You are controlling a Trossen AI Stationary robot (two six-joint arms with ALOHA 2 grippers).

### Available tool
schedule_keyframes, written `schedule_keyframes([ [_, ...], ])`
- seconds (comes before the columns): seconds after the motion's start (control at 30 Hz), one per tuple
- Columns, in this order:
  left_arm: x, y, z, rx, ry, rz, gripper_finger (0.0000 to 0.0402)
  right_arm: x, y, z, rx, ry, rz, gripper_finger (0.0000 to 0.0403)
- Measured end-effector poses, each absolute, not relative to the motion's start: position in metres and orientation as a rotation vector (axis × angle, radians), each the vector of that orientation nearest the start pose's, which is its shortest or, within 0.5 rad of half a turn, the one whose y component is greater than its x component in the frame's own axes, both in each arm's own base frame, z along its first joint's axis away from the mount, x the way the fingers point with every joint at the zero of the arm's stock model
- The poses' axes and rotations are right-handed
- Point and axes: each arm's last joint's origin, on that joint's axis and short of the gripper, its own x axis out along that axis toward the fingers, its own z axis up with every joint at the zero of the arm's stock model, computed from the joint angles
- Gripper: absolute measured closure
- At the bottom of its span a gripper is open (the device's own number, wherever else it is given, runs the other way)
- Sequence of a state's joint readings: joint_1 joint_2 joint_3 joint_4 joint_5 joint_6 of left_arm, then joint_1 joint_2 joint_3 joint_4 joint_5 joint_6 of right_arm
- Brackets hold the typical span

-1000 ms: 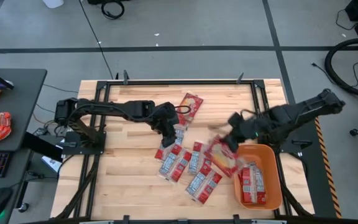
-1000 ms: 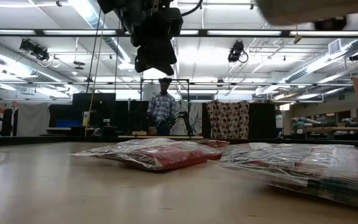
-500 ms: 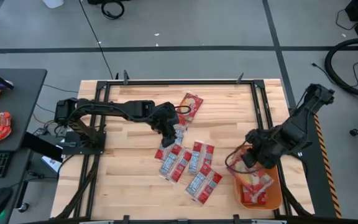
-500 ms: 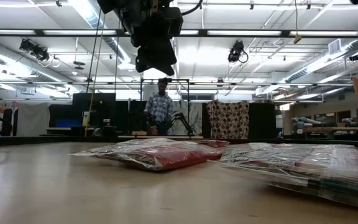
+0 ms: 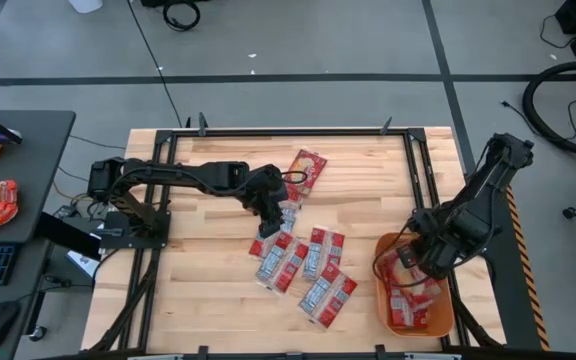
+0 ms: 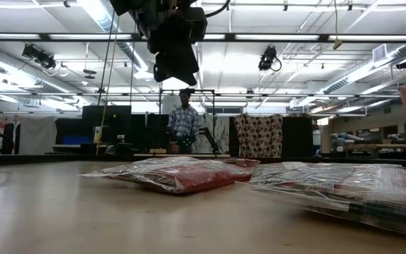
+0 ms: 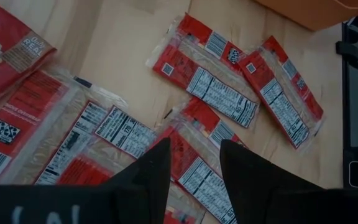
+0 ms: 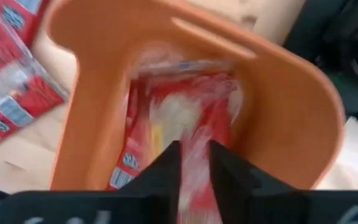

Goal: Sort popcorn bags into baskets
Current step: Put the red popcorn bag into the orange bin

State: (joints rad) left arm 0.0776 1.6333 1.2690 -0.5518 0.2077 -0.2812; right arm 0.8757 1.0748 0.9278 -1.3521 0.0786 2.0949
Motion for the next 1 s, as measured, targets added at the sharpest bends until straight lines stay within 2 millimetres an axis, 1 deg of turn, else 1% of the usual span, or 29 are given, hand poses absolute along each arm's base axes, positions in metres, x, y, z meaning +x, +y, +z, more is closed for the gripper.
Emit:
schedule_keyframes([
  [0.07,0.345,0.021,0.260,-0.391,0.922,0.008,0.0260,0.099,0.116,0.261,0.991,1.298,-0.877,0.0287],
  [0.13,0.345,0.021,0.259,-0.386,0.923,0.005,0.0260,0.098,0.116,0.263,0.982,1.328,-0.859,0.0260],
  [0.23,0.344,0.021,0.259,-0.336,0.924,-0.019,0.0260,0.098,0.114,0.278,0.974,1.299,-0.783,0.0229],
  [0.33,0.344,0.020,0.259,-0.237,0.926,-0.053,0.0260,0.100,0.110,0.295,0.952,1.205,-0.726,0.0214],
  [0.4,0.344,0.021,0.258,-0.170,0.926,-0.040,0.0260,0.104,0.108,0.309,0.932,1.111,-0.656,0.0211],
  [0.53,0.341,0.027,0.256,-0.109,0.958,0.086,0.0260,0.113,0.103,0.330,0.846,0.908,-0.575,0.0214],
  [0.6,0.341,0.035,0.255,-0.122,0.961,0.099,0.0260,0.117,0.100,0.335,0.788,0.818,-0.564,0.0218],
  [0.67,0.341,0.045,0.256,-0.178,0.942,0.073,0.0260,0.123,0.096,0.337,0.753,0.751,-0.571,0.0222],
  [0.73,0.340,0.055,0.257,-0.213,0.923,0.069,0.0260,0.130,0.091,0.336,0.700,0.736,-0.587,0.0224],
  [0.87,0.337,0.070,0.257,-0.235,0.924,0.120,0.0260,0.148,0.084,0.334,0.572,0.771,-0.572,0.0226],
  [1.0,0.335,0.081,0.256,-0.216,0.929,0.158,0.0260,0.159,0.073,0.332,0.537,0.824,-0.570,0.0227],
])
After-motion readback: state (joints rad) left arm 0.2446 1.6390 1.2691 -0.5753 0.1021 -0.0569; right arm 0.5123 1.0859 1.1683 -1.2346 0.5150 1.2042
